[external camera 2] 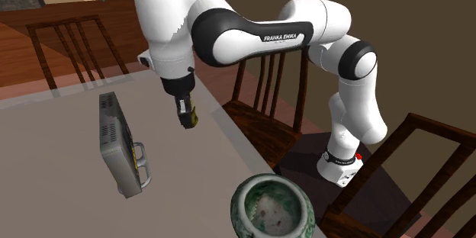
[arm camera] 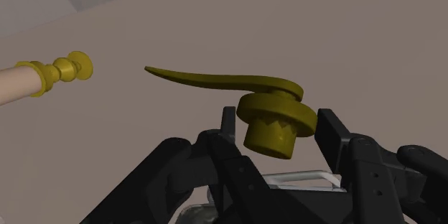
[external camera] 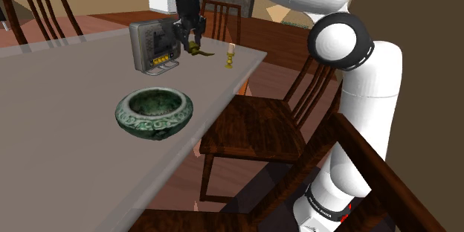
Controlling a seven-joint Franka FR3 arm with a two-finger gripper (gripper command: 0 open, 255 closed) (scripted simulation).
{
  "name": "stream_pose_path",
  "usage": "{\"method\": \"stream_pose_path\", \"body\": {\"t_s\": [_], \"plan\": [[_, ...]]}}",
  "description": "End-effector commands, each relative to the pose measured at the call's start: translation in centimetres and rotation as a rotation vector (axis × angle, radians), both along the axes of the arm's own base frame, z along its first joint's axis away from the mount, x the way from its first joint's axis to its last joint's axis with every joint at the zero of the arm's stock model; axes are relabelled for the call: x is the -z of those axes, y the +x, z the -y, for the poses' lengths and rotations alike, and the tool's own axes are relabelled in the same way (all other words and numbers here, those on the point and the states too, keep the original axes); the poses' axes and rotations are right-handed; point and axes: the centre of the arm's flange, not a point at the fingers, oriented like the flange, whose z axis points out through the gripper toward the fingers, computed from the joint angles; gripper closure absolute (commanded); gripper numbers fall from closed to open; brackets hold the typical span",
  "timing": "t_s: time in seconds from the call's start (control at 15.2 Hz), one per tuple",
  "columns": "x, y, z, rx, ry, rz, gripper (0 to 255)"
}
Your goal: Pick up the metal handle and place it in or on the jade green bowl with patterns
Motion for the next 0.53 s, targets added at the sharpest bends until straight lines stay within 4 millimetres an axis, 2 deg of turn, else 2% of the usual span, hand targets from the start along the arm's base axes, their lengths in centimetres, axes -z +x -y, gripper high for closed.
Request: {"method": "stream_pose_path", "body": {"t_s": [0.0,0.46], "plan": [[-1.1,0.0,0.0,0.0,0.0,-0.001,255],[-4.8,0.0,0.0,0.0,0.0,-0.001,255]]}}
